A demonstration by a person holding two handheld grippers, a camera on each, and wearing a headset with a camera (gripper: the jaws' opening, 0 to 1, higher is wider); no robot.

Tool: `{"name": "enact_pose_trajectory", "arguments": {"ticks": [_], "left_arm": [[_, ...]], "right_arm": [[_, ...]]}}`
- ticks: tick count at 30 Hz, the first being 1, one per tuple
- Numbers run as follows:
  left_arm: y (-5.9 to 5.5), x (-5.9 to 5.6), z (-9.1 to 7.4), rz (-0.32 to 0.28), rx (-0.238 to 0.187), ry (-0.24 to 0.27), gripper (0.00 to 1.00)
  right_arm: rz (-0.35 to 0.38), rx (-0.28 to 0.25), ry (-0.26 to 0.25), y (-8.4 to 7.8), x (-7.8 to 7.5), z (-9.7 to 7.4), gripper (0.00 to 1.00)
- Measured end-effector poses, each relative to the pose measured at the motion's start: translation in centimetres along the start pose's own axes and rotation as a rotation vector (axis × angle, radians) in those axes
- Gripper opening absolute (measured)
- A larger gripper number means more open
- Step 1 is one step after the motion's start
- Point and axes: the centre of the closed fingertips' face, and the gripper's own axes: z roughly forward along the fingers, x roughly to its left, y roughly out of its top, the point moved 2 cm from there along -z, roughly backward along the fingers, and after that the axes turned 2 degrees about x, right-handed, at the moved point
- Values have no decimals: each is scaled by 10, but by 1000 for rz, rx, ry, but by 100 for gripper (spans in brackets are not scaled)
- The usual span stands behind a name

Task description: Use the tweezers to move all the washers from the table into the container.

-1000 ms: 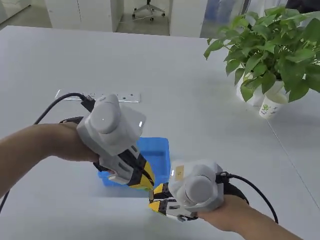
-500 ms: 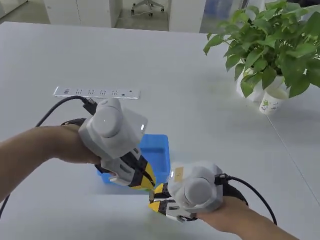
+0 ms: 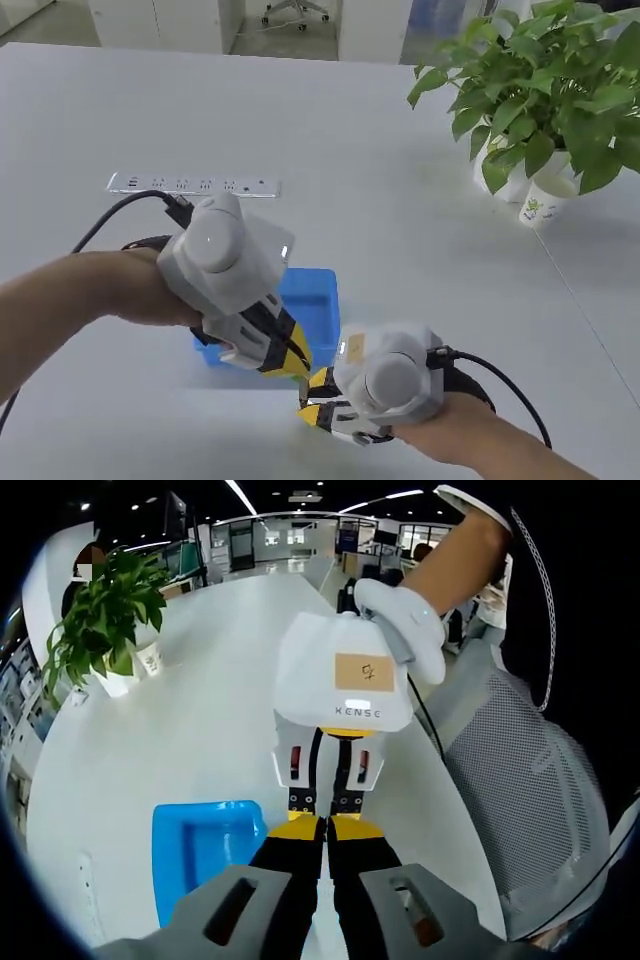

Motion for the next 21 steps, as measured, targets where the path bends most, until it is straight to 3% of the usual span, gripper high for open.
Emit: {"name": "enact_pose_trajectory", "arguments": {"ticks": [21], "left_arm": [[3,-2,2,-5,-1,-8,5]], "right_arm": [[44,-10,10,-1,0,-1,11]]}}
